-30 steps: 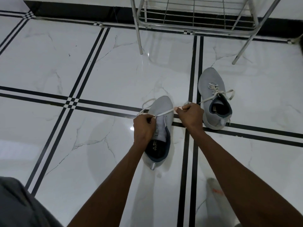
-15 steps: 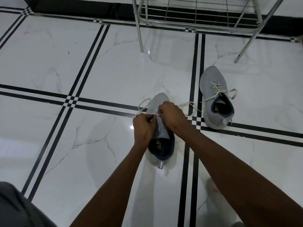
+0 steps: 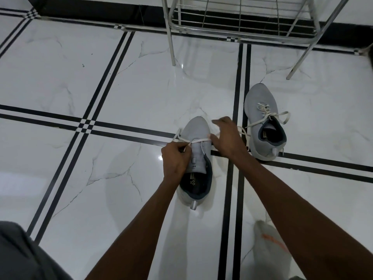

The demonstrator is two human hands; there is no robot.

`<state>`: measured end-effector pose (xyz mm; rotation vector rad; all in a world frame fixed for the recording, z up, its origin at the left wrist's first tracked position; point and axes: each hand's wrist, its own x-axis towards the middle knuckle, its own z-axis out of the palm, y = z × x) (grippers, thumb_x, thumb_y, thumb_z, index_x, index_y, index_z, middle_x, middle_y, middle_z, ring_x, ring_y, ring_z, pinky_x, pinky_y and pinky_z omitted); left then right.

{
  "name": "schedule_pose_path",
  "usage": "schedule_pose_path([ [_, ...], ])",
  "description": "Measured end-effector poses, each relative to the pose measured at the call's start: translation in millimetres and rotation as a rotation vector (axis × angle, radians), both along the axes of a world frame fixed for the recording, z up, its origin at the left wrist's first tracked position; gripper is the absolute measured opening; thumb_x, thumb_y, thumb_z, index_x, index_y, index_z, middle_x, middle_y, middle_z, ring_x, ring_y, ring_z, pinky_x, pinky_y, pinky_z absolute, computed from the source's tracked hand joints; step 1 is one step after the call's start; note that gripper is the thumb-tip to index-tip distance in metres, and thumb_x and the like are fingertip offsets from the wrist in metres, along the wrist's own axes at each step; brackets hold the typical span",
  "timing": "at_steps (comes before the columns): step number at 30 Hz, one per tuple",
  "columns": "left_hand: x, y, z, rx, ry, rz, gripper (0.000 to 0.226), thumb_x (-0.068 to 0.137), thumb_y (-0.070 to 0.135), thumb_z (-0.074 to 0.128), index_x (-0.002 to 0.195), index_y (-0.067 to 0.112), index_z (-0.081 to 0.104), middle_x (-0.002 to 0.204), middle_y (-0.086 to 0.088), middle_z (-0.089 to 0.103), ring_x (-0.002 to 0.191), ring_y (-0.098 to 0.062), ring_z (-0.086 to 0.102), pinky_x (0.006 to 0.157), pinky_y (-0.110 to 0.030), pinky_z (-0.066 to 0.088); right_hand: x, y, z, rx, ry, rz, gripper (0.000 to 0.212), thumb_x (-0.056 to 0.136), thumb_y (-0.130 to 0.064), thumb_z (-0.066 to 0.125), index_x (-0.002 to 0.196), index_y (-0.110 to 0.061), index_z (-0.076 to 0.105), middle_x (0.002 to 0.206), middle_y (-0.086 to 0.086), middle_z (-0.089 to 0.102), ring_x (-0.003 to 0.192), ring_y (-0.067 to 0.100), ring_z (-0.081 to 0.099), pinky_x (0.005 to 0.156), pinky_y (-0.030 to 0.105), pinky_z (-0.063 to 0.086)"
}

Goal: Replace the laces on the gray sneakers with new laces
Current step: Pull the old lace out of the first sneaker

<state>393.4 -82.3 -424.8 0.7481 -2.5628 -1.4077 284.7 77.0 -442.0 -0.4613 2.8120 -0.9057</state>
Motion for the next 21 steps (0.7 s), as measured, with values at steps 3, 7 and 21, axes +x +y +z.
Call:
schedule_pose_path([
  [3,0.4,1.2,-0.6,-0.014,-0.002,0.009,0.017,0.093,0.020,0.069,0.101,0.010,0.081,0.089,-0.003,0.079,0.073,-0.010,0.067,0.068,-0.001,0.043,16.0,-26.9,6.8,-0.091,-0.054,0.107,0.024,0.079,-0.020,0.080,0.097,-0.004,0.078,0.099,0.016,0.070,0.095,0.030,0.064,0.087,0.040,0.050],
  [7,0.9,2.8,-1.8,-0.003,-0.004,0.028,0.019,0.094,0.021,0.071,0.106,0.009,0.079,0.097,-0.007,0.079,0.077,-0.006,0.065,0.076,-0.005,0.044,20.7,-40.6,-3.3,0.047,-0.061,0.066,0.012,0.085,-0.017,0.070,0.082,-0.008,0.076,0.100,0.010,0.064,0.091,0.025,0.062,0.076,0.035,0.049],
  [21,-0.3,1.4,-3.5,-0.021,0.014,0.009,0.022,0.092,0.021,0.071,0.110,0.009,0.079,0.096,-0.006,0.079,0.083,-0.015,0.072,0.089,-0.028,0.058,14.8,-14.5,5.8,-0.243,-0.041,-0.044,0.040,0.082,-0.019,0.074,0.120,-0.008,0.070,0.112,0.006,0.066,0.093,0.017,0.063,0.089,0.028,0.050],
])
